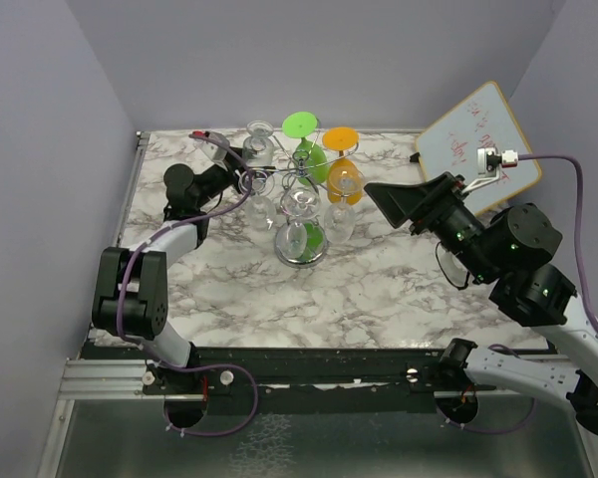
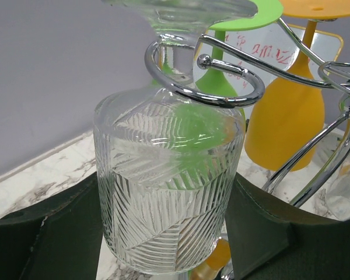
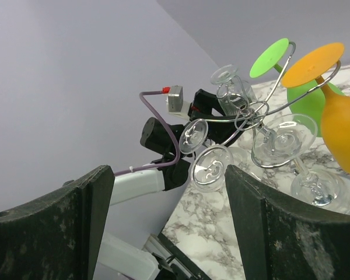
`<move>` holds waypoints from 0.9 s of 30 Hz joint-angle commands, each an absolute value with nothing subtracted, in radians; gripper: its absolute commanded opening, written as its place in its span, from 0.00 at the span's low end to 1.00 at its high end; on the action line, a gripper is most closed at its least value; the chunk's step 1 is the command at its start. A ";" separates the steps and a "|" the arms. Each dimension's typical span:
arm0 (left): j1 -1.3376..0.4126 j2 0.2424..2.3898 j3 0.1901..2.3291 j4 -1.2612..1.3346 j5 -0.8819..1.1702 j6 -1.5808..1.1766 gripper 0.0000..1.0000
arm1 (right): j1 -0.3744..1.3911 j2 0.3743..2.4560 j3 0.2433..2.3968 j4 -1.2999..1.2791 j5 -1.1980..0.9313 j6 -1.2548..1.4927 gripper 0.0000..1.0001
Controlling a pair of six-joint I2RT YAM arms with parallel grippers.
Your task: Place the wine glass upside down on the wine glass rack
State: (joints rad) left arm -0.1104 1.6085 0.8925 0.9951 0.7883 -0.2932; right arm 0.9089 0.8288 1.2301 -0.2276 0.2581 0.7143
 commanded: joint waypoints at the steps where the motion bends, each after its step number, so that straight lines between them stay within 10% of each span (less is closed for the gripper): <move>1: -0.107 1.537 0.860 1.024 0.677 -0.231 0.00 | 0.912 0.811 1.203 -0.203 0.295 0.724 0.81; 17: -0.072 1.475 0.745 1.184 0.732 -0.215 0.00 | 0.913 0.823 1.202 -0.203 0.291 0.726 0.81; 27: -0.072 1.466 0.706 1.174 0.749 -0.200 0.22 | 0.912 0.835 1.203 -0.201 0.295 0.729 0.81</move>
